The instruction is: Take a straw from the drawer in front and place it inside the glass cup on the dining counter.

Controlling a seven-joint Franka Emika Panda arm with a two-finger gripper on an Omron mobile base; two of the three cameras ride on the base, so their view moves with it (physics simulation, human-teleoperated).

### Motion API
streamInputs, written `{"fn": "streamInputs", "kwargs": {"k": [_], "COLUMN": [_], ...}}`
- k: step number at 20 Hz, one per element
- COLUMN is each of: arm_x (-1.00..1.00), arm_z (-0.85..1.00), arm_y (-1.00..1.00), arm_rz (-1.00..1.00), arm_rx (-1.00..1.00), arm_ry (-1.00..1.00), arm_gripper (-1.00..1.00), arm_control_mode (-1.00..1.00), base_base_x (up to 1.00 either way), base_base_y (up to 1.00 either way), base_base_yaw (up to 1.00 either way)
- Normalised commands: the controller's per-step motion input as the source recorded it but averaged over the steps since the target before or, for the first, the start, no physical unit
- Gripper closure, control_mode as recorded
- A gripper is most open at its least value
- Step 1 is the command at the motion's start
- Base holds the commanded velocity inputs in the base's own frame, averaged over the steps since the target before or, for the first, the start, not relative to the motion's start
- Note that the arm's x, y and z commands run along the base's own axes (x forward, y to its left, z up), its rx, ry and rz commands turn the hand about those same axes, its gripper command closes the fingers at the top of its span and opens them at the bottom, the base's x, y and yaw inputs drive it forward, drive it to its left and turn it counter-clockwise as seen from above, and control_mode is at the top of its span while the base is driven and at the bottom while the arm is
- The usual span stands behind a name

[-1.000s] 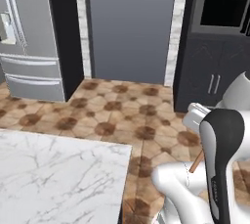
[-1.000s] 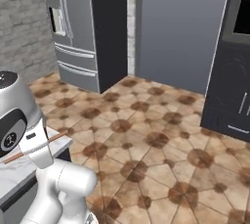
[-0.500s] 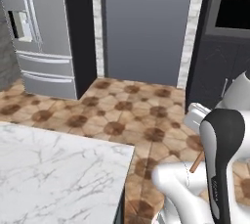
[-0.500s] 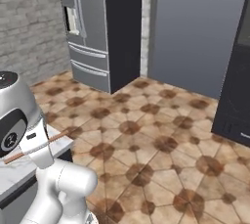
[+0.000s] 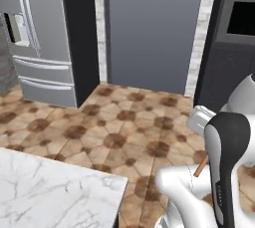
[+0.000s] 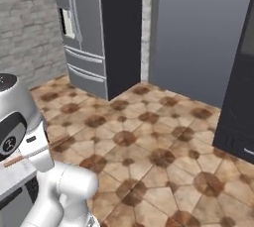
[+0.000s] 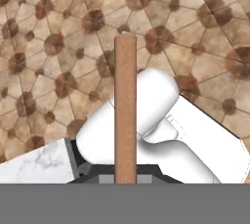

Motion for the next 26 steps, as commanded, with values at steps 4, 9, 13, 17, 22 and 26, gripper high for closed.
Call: {"fn": "streamInputs", "kwargs": {"k": [4,9,13,17,22,26], "arm_x": [0.0,0.0,0.0,0.0,0.0,0.0], "arm_z": [0.0,0.0,0.0,0.0,0.0,0.0], "arm_y": [0.0,0.0,0.0,0.0,0.0,0.0], "arm_rz": [0.0,0.0,0.0,0.0,0.0,0.0], "arm_rx": [0.0,0.0,0.0,0.0,0.0,0.0], "arm_ry": [0.0,0.0,0.0,0.0,0.0,0.0], "arm_gripper": [1.0,1.0,1.0,1.0,1.0,1.0], "arm_control_mode": [1.0,1.0,1.0,1.0,1.0,1.0], "base_base_x": [1.0,1.0,1.0,0.99,0.99,0.91], "base_base_y": [-0.65,-0.61,-0.38,-0.32,-0.24,-0.13], "base_base_yaw": [0.02,0.14,0.31,0.42,0.45,0.48]}}
